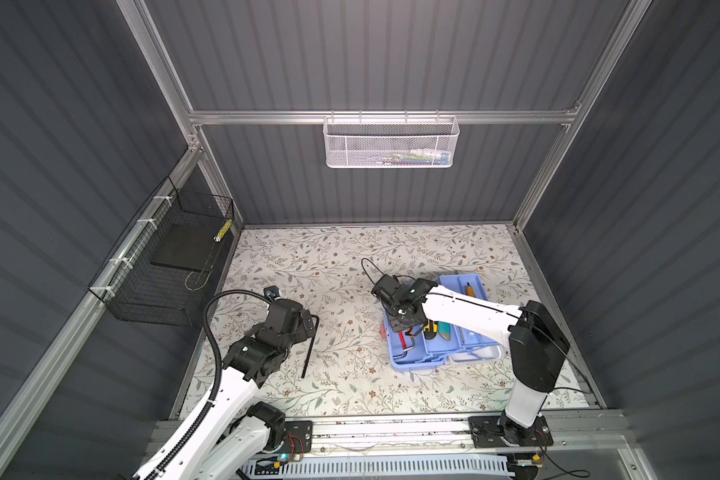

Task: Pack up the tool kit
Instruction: 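Lower the orange tool into the compartment beside the red hex key and release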

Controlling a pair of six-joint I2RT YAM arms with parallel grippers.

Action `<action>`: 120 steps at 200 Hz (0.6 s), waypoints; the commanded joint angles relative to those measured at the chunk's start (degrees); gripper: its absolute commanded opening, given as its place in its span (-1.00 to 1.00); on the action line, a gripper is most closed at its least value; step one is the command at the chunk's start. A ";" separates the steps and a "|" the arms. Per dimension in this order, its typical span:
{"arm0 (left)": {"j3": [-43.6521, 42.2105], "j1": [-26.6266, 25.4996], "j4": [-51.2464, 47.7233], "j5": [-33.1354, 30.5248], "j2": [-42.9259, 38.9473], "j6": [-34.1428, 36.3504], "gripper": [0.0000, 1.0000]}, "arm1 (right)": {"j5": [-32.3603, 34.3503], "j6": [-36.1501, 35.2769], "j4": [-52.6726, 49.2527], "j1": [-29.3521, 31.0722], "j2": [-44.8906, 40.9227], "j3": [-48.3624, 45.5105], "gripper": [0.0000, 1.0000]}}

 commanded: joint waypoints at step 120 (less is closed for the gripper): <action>-0.62 0.13 -0.81 -0.28 -0.22 -0.40 0.99 | 3.19 -0.97 -0.44 -0.71 9.58 2.22 -1.00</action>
